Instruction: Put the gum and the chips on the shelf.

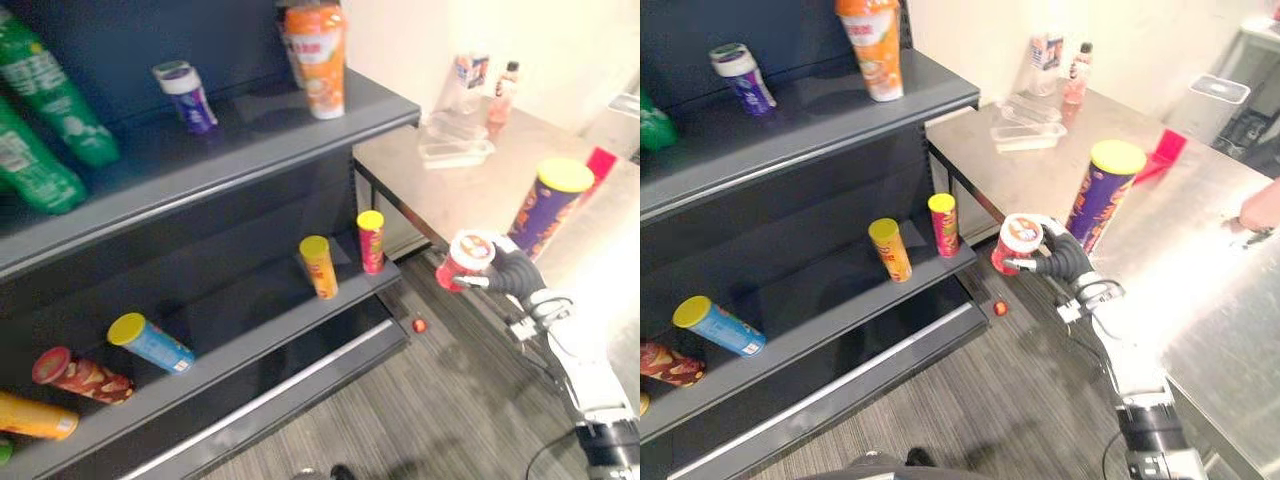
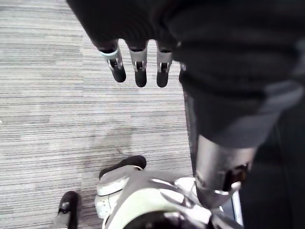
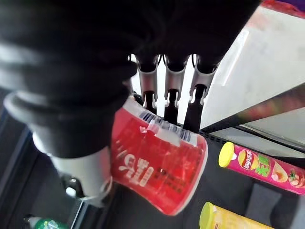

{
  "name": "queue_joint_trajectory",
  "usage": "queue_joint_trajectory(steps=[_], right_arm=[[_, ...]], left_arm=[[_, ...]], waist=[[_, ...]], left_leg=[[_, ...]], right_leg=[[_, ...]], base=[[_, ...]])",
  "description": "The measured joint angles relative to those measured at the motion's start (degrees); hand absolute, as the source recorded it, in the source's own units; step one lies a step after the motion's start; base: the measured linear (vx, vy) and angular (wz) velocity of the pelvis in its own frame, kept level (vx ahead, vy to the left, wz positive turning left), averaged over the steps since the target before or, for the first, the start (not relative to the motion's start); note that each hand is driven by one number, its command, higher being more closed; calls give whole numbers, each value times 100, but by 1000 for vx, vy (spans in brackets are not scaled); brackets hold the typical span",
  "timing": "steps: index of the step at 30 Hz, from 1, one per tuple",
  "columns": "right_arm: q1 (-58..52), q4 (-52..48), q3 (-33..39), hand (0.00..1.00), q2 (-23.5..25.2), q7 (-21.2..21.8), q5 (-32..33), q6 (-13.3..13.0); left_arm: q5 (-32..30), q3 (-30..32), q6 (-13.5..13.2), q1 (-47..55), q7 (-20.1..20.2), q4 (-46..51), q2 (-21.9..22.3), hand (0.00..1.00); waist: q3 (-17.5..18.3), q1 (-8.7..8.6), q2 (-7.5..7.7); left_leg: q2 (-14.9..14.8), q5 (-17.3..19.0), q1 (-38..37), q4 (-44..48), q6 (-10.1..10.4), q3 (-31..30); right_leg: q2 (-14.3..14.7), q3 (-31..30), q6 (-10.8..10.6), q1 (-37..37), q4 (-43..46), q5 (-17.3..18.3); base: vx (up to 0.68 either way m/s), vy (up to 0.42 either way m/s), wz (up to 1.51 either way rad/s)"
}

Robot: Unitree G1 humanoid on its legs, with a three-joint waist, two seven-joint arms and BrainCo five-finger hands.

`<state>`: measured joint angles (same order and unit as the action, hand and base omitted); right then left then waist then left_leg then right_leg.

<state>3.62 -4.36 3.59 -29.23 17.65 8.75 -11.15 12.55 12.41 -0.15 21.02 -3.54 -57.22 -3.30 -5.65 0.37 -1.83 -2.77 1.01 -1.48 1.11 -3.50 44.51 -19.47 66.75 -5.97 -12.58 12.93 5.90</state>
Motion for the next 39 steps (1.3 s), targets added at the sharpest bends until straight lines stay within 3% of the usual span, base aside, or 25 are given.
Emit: queue_joint_trajectory(steps=[2, 4, 6, 8, 9, 10, 11, 12, 13, 14, 15, 16, 17, 19, 20, 22, 24, 25, 29, 33, 39], right_arm=[[-102, 29, 164, 100, 74, -111, -15, 12], [-129, 52, 210, 100, 201, -213, -214, 17], [-180, 53, 270, 100, 338, -224, -244, -12], [-300, 51, 281, 100, 341, -220, -399, -94], [-448, 50, 279, 100, 353, -217, -444, -125], [-574, 50, 280, 100, 361, -218, -444, -130], [-751, 49, 284, 100, 364, -234, -443, -129], [-835, 48, 287, 100, 365, -247, -443, -128], [-971, 46, 292, 100, 381, -288, -442, -128], [-1057, 41, 303, 100, 581, -351, -440, -147], [-1011, -5, 344, 100, 732, -380, -435, -176], [-823, -108, 378, 100, 817, -427, -436, -255], [-818, -108, 361, 100, 831, -416, -439, -255], [-770, -160, 360, 100, 783, -374, -432, -304], [-706, -156, 329, 100, 765, -375, -426, -354], [-605, -152, 287, 100, 746, -342, -421, -393], [-350, -177, 150, 100, 743, -282, -388, -362], [-273, -194, 114, 100, 734, -234, -365, -319], [-203, -390, -68, 100, 705, -85, -361, -50], [-340, -502, -81, 100, 700, 31, -363, 93], [-387, -695, -237, 100, 695, 53, -367, 92]], left_arm=[[-7, -153, -143, -88, -1, -6, -67, 0], [19, -300, -300, -105, -6, 10, -138, 0], [57, -371, -353, -99, -17, 12, -228, 0], [89, -502, -356, -99, -16, 30, -276, 0], [175, -603, -344, -112, -29, 43, -319, 0], [231, -633, -338, -121, -35, 77, -326, 0], [229, -636, -331, -135, -33, 106, -342, 0], [228, -634, -300, -145, -32, 114, -351, 0], [226, -630, -218, -188, -21, 120, -366, 0], [225, -561, -166, -262, -5, 74, -440, 0], [227, -545, -155, -295, 6, 108, -548, 0], [229, -578, 3, -409, 37, 106, -636, 0], [233, -567, 69, -394, 11, 131, -665, 0], [245, -592, 85, -327, 24, 209, -698, 0], [257, -609, 103, -288, 26, 220, -703, 0], [258, -646, 153, -284, 22, 246, -681, 0], [289, -574, 126, -277, 5, 238, -588, 0], [288, -572, 96, -276, 4, 233, -575, 0], [227, -529, -175, -270, 2, 110, -366, 0], [225, -525, -248, -265, 4, 41, -353, 0], [191, -527, -266, -227, 70, 24, -439, 0]], waist=[[45, -138, -57], [40, -137, 115], [59, -28, 251], [40, 5, 276], [19, -16, 246], [-13, -23, 206], [-49, -55, 150], [-64, -69, 127], [-89, -124, 44], [-38, -194, 446], [-47, -174, 582], [-328, -74, 630], [-308, -31, 676], [-281, 64, 677], [-244, 85, 682], [-223, 71, 704], [-206, 135, 710], [-204, 147, 706], [-153, 127, 414], [-134, 90, 394], [-87, -49, 458]], left_leg=[[135, -58, 2, -408, -93, -292], [264, -122, 6, -544, -191, -521], [409, -110, -2, -608, -260, -799], [543, -53, -6, -607, -343, -1155], [599, -24, -14, -605, -381, -1476], [612, -31, -18, -598, -368, -1737], [605, -42, -24, -589, -342, -2087], [609, -38, -27, -594, -324, -2239], [616, 77, 12, -623, -194, -2581], [718, 573, 13, -439, 310, -2587], [680, 660, 353, 514, -223, -2573], [353, 1188, 573, 1601, -142, -2971], [351, 1185, 573, 1598, -106, -3003], [335, 1119, 609, 1458, -11, -3123], [291, 1019, 591, 1215, 143, -3079], [207, 793, 516, 922, 170, -2917], [236, 604, 515, 777, 92, -2864], [233, 590, 509, 764, 100, -2808], [211, 255, 180, 158, 281, -2739], [173, -168, -267, -670, 416, -2644], [137, -180, -336, -699, 423, -2530]], right_leg=[[-117, 251, 80, 44, 424, 49], [-337, 323, 125, 32, 836, 73], [-666, 314, 165, 39, 1412, 49], [-1107, -43, 443, 160, 2197, -134], [-1252, -743, 671, 407, 2695, -228], [-1116, -1412, 657, 610, 2809, -76], [-759, -2347, 608, 877, 2795, 151], [-554, -2777, 556, 979, 2757, 234], [-34, -3465, 444, 1124, 2501, 354], [154, -4105, 378, 1340, 1903, 306], [46, -4406, 274, 1404, 1731, 264], [130, -4893, 154, 1402, 1279, 277], [161, -5077, 146, 1399, 991, 258], [368, -5145, -15, 1438, 386, 127], [492, -5127, -204, 1418, -7, -12], [666, -5089, -209, 1294, -563, -275], [829, -5022, -154, 1100, -1155, -859], [838, -4992, -148, 1076, -1255, -862], [965, -5006, -129, 1029, -1369, -845], [1128, -5039, -15, 1012, -1366, -706], [1165, -5157, 9, 1003, -1373, -654]], base=[[-38, 92, 98], [-52, 72, 74], [-13, 68, 62], [-10, 92, 84], [-11, 54, 109], [-26, 40, 152], [-33, 9, 137], [-45, -3, 167], [-19, -14, 176], [29, -6, 171], [86, -40, 136], [80, -27, 77], [43, -24, 69], [11, 11, 41], [32, -32, 39], [65, -81, 23], [68, -102, -9], [62, -127, -22], [18, -90, -17], [-47, -98, -13], [-49, -22, -11]])
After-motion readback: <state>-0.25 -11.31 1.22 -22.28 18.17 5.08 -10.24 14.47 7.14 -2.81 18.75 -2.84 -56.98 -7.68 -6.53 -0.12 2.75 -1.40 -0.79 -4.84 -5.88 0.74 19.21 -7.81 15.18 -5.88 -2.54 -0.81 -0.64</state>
